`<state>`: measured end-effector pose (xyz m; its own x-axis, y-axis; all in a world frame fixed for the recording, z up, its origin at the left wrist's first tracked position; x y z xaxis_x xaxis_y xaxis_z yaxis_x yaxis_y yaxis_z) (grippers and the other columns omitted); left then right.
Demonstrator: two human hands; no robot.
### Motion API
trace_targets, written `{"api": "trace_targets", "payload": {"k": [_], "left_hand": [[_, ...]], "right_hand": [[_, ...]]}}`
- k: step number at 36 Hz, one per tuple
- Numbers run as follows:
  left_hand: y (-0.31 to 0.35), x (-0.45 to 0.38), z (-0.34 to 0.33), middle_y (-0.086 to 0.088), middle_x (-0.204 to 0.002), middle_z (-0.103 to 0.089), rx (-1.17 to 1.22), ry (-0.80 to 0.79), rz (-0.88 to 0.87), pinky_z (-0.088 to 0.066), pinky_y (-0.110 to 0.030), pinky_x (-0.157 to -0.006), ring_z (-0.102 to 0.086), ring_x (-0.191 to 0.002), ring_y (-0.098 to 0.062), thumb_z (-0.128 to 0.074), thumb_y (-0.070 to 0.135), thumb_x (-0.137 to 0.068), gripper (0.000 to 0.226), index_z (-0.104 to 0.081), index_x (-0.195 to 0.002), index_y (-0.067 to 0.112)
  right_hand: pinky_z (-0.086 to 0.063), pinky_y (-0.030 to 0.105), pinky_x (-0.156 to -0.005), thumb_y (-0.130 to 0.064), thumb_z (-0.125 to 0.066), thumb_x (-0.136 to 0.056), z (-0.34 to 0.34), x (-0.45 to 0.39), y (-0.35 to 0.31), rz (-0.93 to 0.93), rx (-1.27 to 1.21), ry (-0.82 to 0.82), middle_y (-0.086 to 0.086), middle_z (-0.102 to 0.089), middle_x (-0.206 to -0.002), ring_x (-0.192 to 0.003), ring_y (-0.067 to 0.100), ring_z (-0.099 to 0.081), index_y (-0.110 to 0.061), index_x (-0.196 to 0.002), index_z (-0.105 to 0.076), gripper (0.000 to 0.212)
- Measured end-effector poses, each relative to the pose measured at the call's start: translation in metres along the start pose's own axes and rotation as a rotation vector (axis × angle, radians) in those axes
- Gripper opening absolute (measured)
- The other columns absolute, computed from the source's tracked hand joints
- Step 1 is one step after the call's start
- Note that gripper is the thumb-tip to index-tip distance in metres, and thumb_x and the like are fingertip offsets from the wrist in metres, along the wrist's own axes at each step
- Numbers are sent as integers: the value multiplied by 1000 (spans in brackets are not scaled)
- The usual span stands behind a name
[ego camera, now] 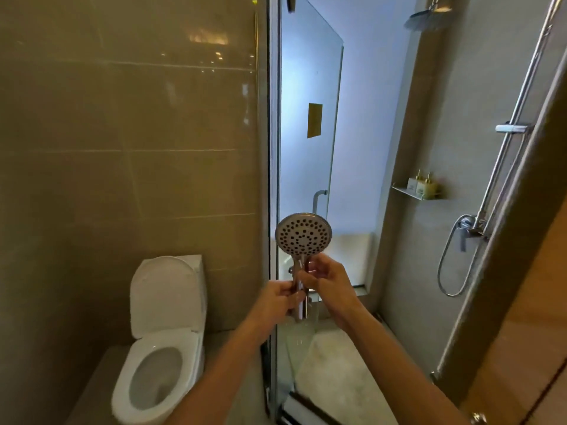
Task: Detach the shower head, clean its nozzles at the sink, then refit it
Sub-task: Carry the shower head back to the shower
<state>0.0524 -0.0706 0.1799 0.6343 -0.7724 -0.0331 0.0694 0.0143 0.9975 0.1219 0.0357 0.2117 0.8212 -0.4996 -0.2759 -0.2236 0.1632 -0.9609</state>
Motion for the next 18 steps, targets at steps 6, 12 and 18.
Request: {"api": "trace_targets", "payload": {"k": [6, 12, 18], "left_hand": [[-5, -66, 6, -3, -76, -73, 45, -61, -3, -59, -44, -75, -71, -72, -21, -62, 0, -93, 10, -71, -92, 5], [-15, -136, 14, -8, -84, -75, 33, -147, -18, -57, -50, -83, -73, -79, -23, -63, 5, -93, 10, -72, -95, 6], [-14, -213, 22, -14, -94, -77, -22, -224, -46, -58, -54, -88, -74, -90, -34, -65, 8, -92, 14, -73, -101, 3]], "right_hand": [[-61, 43, -85, -2, -68, -90, 17, -51, 18, 8, 27, 74, 10, -75, -100, -96, 29, -72, -14, -107, -69, 21], [-61, 42, -84, 0, -68, -90, 31, -104, 34, 8, 63, 177, 16, -74, -103, -95, 33, -72, -5, -112, -67, 22], [-61, 46, -85, 1, -65, -92, 44, -160, 48, -18, 113, 291, 15, -73, -104, -96, 32, -72, -7, -117, -66, 26]]}}
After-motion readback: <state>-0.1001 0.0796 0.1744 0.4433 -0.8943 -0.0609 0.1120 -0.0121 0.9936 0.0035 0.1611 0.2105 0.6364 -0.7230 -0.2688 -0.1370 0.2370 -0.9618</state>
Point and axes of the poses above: each hand's wrist, its own x-axis away from the middle knuckle, its own z-axis out of the back of the hand, y = z × x, the point moved 5 cm from there along -x, towards the middle knuckle
